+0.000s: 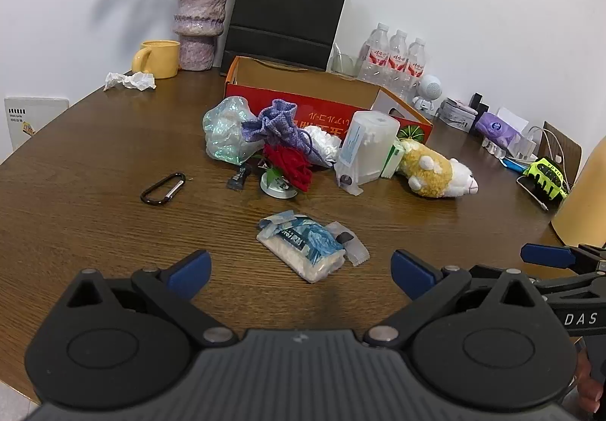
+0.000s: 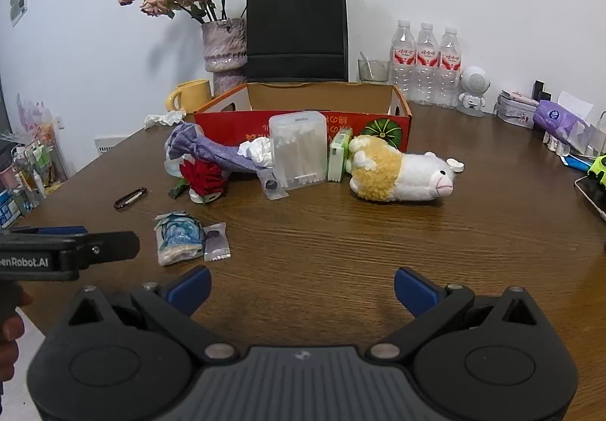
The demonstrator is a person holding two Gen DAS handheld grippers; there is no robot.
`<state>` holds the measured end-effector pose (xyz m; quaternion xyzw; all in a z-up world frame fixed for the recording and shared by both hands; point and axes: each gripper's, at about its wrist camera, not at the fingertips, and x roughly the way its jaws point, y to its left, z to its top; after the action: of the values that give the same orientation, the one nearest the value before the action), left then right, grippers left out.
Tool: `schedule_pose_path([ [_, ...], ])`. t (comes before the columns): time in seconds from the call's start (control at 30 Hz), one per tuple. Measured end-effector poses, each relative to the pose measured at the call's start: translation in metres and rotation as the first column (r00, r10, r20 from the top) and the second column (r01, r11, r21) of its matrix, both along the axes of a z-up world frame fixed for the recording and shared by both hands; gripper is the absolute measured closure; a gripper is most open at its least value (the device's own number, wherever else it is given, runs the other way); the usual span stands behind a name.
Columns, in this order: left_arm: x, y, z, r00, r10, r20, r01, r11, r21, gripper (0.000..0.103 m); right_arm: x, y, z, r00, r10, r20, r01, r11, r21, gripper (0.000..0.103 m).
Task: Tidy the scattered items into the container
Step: 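Move the left tool toward the blue-and-white wipe pack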
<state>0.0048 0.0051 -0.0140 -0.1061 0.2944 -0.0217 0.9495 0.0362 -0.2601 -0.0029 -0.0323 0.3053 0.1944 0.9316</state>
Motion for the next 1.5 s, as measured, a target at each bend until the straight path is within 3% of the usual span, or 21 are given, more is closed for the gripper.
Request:
schedule_pose_path([
  [1.13,0.007,0.002,-0.009,1.0,-0.001,-0.032,0.001,1.0,0.008,0.0,0.006,0.009,-0.007,0.999,0.013,-0.037,-0.014,1.0,-0.019,0.0],
  [1.5,0.029,0.0,-0.012,0.998,-0.035,-0.052,0.037,0.998,0.051,0.0,0.018,0.022,-0.016,0.997,0.045,-0.055,-0.048,0.997,-0.053,0.0],
])
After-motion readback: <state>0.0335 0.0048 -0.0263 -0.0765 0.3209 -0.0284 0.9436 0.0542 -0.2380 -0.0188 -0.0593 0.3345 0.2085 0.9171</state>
